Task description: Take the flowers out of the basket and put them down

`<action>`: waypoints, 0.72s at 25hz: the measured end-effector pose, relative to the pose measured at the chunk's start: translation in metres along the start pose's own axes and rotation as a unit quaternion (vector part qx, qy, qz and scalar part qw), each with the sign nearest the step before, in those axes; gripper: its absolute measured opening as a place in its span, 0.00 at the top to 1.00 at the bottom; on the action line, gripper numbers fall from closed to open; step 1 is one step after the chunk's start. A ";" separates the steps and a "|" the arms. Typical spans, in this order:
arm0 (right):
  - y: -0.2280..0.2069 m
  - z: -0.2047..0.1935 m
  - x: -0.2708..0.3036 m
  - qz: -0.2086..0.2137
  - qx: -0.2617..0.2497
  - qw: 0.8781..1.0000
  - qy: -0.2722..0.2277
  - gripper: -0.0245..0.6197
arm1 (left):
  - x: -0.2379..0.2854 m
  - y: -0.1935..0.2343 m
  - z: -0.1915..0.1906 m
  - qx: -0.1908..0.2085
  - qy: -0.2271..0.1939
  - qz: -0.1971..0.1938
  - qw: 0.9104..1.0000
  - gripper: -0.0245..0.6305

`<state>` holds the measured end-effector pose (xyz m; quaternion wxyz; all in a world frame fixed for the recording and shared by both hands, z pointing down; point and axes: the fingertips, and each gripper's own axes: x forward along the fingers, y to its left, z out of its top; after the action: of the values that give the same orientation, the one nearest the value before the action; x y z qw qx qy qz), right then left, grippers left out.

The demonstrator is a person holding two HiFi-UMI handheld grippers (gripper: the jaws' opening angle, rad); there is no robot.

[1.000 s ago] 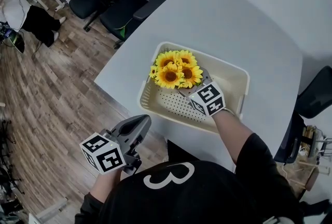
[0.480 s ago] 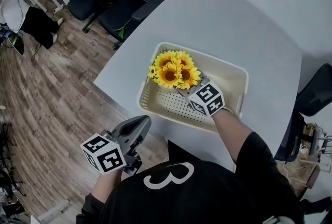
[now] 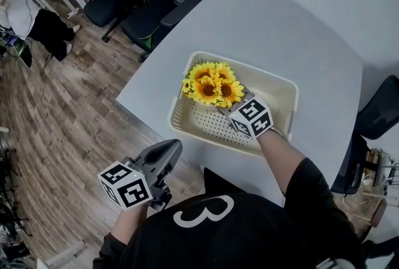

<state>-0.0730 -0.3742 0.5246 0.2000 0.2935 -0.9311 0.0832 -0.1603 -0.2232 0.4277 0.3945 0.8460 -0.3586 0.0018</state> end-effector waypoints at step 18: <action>0.004 0.057 -0.048 -0.058 -0.016 0.997 -0.040 0.69 | -0.051 -0.022 0.014 0.022 -0.030 -0.003 0.999 0.94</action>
<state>-0.0575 -0.3621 0.4527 0.1718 0.3469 -0.9209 0.0450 -0.1887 -0.1920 0.3883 0.3648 0.8551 -0.3680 -0.0171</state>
